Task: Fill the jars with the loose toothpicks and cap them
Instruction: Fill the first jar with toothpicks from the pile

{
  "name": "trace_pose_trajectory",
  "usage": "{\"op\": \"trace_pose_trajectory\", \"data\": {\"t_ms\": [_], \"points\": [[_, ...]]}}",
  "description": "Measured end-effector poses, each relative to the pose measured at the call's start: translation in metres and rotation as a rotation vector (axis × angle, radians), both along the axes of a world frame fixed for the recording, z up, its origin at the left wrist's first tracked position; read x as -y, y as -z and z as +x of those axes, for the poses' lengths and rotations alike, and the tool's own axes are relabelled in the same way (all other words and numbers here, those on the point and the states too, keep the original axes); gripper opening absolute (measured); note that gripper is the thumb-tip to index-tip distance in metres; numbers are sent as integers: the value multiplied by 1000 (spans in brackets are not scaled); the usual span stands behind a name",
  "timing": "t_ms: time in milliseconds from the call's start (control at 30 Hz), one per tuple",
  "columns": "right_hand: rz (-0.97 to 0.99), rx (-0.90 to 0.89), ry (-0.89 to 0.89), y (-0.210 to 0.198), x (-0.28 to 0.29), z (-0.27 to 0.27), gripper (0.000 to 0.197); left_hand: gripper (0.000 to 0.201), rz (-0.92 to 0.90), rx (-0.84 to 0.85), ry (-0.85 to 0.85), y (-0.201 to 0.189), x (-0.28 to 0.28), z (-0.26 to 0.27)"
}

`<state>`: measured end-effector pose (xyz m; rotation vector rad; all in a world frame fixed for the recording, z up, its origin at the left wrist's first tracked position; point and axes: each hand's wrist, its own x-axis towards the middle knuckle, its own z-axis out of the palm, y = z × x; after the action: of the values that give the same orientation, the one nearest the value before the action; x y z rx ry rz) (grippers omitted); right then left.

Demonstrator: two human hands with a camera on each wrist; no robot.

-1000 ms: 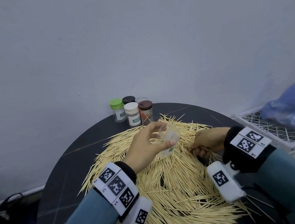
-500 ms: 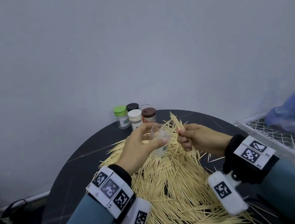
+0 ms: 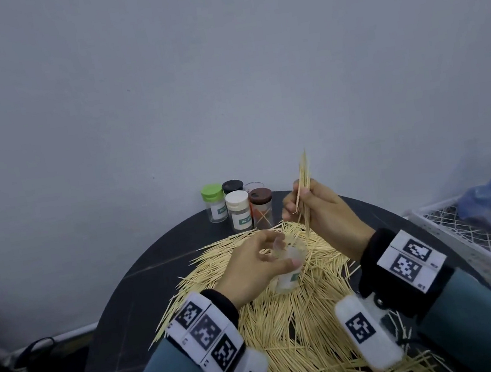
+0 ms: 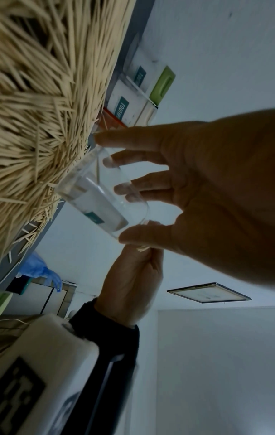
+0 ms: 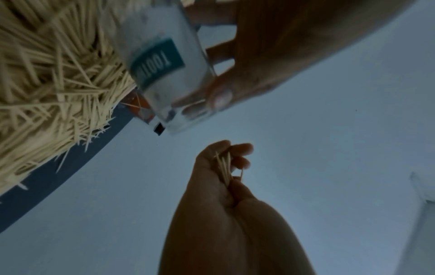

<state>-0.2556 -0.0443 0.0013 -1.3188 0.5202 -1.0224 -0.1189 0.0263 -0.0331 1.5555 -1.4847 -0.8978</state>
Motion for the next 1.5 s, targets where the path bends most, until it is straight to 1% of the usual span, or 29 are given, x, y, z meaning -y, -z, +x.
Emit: {"op": "trace_pose_trajectory", "data": {"t_ms": [67, 167, 267, 400, 500, 600, 667, 733, 800, 833, 867, 933, 1000, 1033, 1100, 1133, 1200, 1300, 1367, 1400, 1500], "points": [[-81, -59, -4, 7, -4, 2, 21, 48, 6, -27, 15, 0, 0, -1], [-189, -208, 44, 16, -11, 1, 21, 43, 3, -71, 18, -1, 0, -2], [-148, -261, 37, 20, -15, -1, 23, 38, -29, -128, 12, -3, 0, -1], [-42, -335, -18, 24, -16, -2, 23, 43, -71, -178, 24, -7, -2, 1], [-48, -322, -59, 24, -16, -2, 20, 39, -88, -191, 26, -7, -3, 1], [-66, -290, -65, 24, -15, -1, 18, 34, -78, -174, 15, -7, -3, 2], [-78, -276, -60, 23, -15, -3, 19, 41, -48, -155, -6, -7, -3, 2], [-99, -302, -37, 19, -14, -5, 19, 48, -30, -136, -23, -7, -3, 2], [-132, -407, 15, 15, -7, -10, 16, 49, -29, -127, -31, -7, -3, 3], [-147, -501, 49, 12, -3, -14, 12, 49, -32, -127, -37, -7, -3, 3], [-177, -635, 83, 10, 1, -19, 9, 48, -36, -127, -44, -7, -3, 4], [-259, -1007, 108, 4, 7, -30, 15, 46, -45, -118, -59, -8, -4, 5], [-312, -1365, 23, 2, 7, -39, 25, 45, -59, -93, -69, -9, -4, 5], [-315, -1503, -42, 3, 6, -41, 31, 45, -67, -78, -72, -9, -5, 5], [-291, -1689, -147, 9, 3, -41, 40, 48, -85, -54, -74, -9, -6, 4], [-271, -1739, -176, 12, 2, -39, 41, 50, -90, -46, -76, -9, -6, 4], [-243, -1782, -203, 17, -1, -34, 42, 53, -93, -40, -81, -9, -7, 4], [-255, -1779, -204, 22, -5, -29, 41, 58, -85, -19, -83, -11, -8, 4], [-251, -1774, -199, 24, -5, -28, 49, 62, -80, 12, -72, -14, -10, 3], [-239, -1776, -205, 25, -4, -28, 48, 61, -74, 33, -63, -15, -10, 2], [-231, -1762, -220, 26, -2, -27, 35, 52, -65, 93, -36, -18, -13, 0]]}}
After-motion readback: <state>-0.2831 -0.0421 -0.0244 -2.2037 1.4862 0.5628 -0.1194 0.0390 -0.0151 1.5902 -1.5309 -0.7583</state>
